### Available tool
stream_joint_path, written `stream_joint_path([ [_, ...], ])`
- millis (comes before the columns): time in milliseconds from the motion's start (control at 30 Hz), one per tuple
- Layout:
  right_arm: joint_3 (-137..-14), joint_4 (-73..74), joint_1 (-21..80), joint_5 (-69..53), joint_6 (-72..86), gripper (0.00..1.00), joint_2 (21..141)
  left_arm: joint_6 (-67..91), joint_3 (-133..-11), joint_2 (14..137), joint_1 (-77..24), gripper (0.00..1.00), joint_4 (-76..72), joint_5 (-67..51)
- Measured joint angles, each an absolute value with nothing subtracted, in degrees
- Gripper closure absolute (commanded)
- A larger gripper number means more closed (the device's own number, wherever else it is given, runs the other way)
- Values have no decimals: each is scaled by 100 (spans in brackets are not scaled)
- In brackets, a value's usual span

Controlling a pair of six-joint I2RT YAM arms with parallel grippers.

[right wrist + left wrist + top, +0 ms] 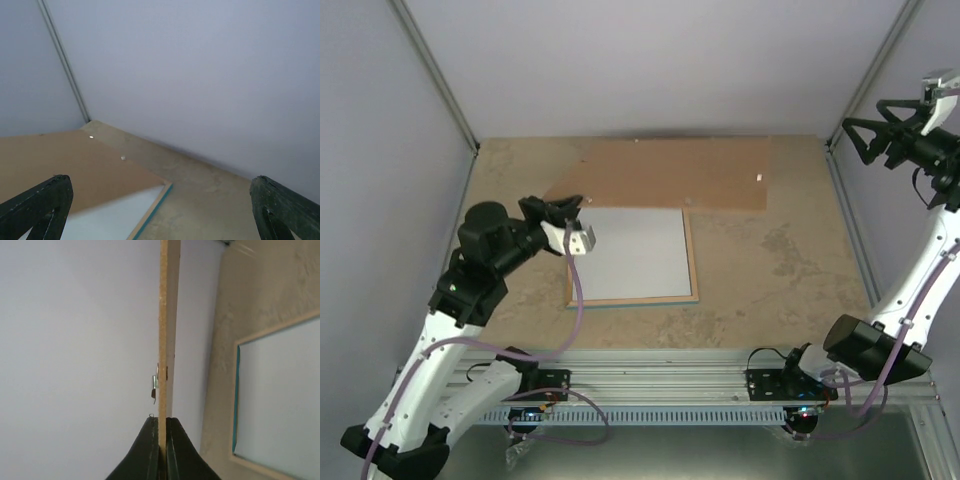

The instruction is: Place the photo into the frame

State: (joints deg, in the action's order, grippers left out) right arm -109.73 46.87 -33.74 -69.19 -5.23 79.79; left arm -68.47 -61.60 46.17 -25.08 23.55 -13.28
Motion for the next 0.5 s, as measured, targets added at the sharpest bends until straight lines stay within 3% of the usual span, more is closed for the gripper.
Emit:
stream_joint_path([
  [300,-11030,5837,-1743,-6608,-1531,3,8169,-9675,-4259,3205,-2508,100,1376,-2032],
  [500,-10833,6941,-589,-6219,-2613,5,8433,-11150,-3686,2587,-2512,100,1037,-2838],
])
